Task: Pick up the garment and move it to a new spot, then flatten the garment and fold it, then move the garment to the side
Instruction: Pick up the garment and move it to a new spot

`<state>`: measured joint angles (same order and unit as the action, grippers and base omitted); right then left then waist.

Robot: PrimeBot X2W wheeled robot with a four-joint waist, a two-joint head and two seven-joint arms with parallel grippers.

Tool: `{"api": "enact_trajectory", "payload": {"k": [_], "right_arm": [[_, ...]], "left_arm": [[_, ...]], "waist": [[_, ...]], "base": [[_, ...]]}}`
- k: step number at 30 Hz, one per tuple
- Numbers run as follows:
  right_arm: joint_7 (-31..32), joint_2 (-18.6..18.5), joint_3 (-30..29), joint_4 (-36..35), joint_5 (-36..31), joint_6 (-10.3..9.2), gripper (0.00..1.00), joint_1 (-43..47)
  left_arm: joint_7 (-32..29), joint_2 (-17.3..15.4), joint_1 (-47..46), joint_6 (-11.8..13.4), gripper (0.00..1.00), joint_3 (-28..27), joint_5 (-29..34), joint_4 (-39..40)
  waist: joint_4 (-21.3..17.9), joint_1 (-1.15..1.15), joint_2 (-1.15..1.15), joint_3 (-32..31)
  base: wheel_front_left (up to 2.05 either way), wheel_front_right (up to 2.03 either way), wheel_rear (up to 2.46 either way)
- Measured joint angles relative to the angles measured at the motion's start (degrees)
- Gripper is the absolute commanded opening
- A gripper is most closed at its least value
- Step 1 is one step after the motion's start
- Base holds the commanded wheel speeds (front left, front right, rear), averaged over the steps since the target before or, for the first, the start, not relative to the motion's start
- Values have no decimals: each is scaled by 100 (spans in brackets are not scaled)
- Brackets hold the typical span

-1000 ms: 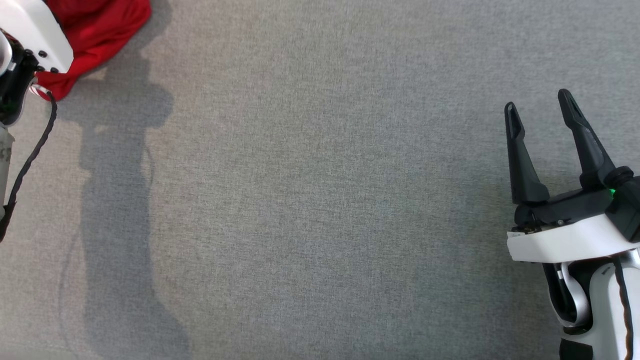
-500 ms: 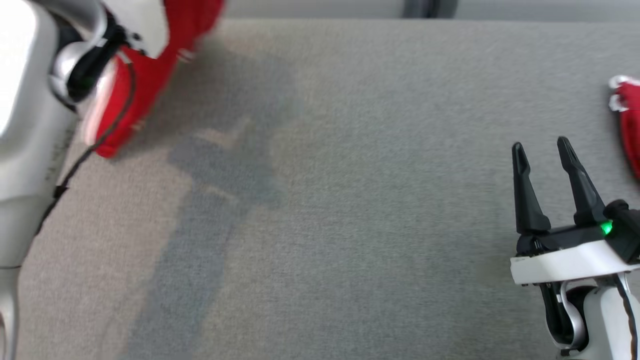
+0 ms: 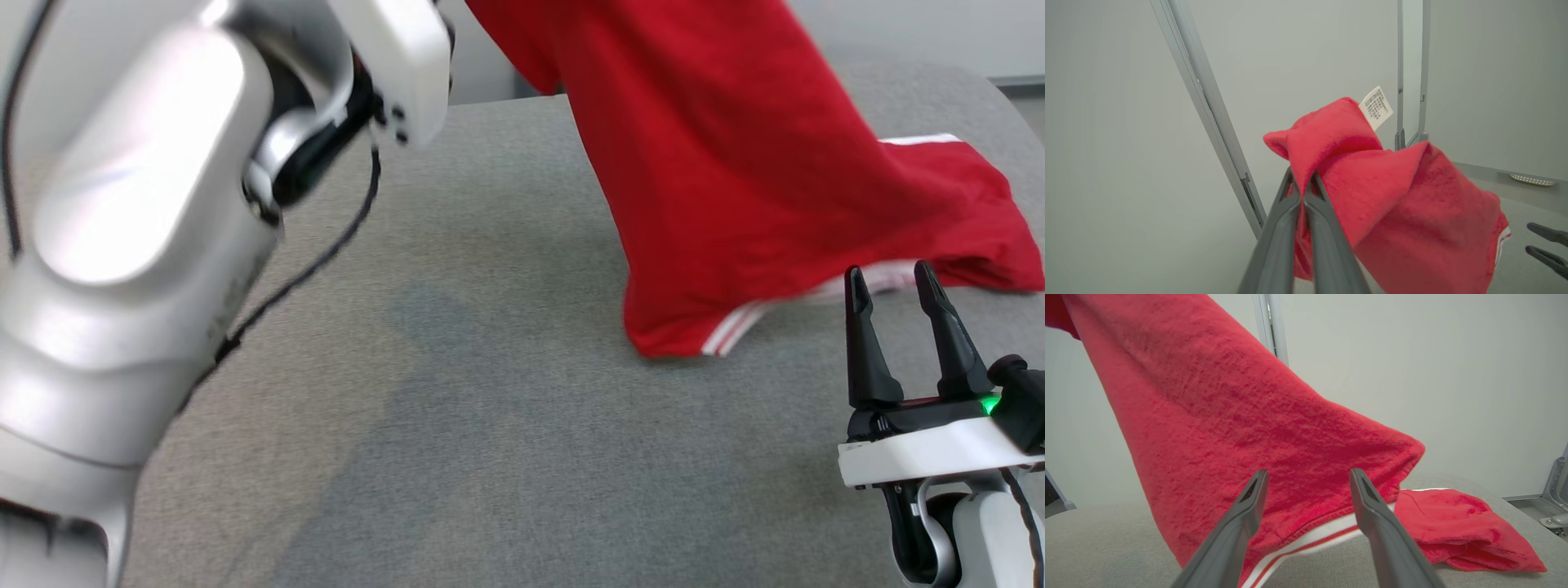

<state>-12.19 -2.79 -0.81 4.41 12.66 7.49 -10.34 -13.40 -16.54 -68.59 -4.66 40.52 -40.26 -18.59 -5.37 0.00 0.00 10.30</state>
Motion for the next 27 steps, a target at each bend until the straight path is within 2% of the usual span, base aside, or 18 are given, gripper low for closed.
{"api": "enact_trajectory", "payload": {"k": [5, 11, 16, 20, 21, 22, 23, 24, 27], "right_arm": [[-68, 1, 54, 71, 73, 0, 100, -20], [-140, 1, 55, 167, 121, 0, 100, -101], [-190, 1, 15, 227, 121, 0, 100, -149], [-196, 1, 27, 291, 120, 0, 100, -203], [-197, 2, 34, 302, 119, 0, 100, -205], [-197, 2, 36, 316, 118, 0, 100, -205], [-197, 3, 44, 328, 118, 0, 100, -205], [-198, 2, 40, 336, 115, 0, 100, -205], [-201, 2, 38, 361, 104, 0, 100, -205]], "left_arm": [[293, -25, 879, 191, 0, -37, -223, -492], [726, -299, 1818, 333, 0, -192, -417, -1344], [970, -426, 2252, 448, 0, -304, -527, -1964], [1128, -334, 2436, 531, 0, -321, -568, -2361], [1172, -272, 2475, 571, 29, -323, -575, -2451], [1222, -215, 2503, 577, 49, -310, -573, -2525], [1314, -160, 2525, 635, 93, -335, -578, -2613], [1410, -108, 2547, 695, 100, -344, -581, -2694], [1668, 30, 2660, 754, 100, -391, -631, -2933]], "waist": [[-228, 0, 0, 157], [-377, 0, 0, 380], [-374, 0, 0, 473], [-294, 0, 0, 485], [-270, 0, 0, 481], [-246, 0, 0, 474], [-224, 0, 0, 464], [-201, 0, 0, 450], [-134, 0, 0, 409]], "base": [[0, 0, 0], [0, 0, 0], [0, 0, 0], [0, 0, 0], [0, 0, 0], [0, 0, 0], [0, 0, 0], [0, 0, 0], [0, 0, 0]]}}
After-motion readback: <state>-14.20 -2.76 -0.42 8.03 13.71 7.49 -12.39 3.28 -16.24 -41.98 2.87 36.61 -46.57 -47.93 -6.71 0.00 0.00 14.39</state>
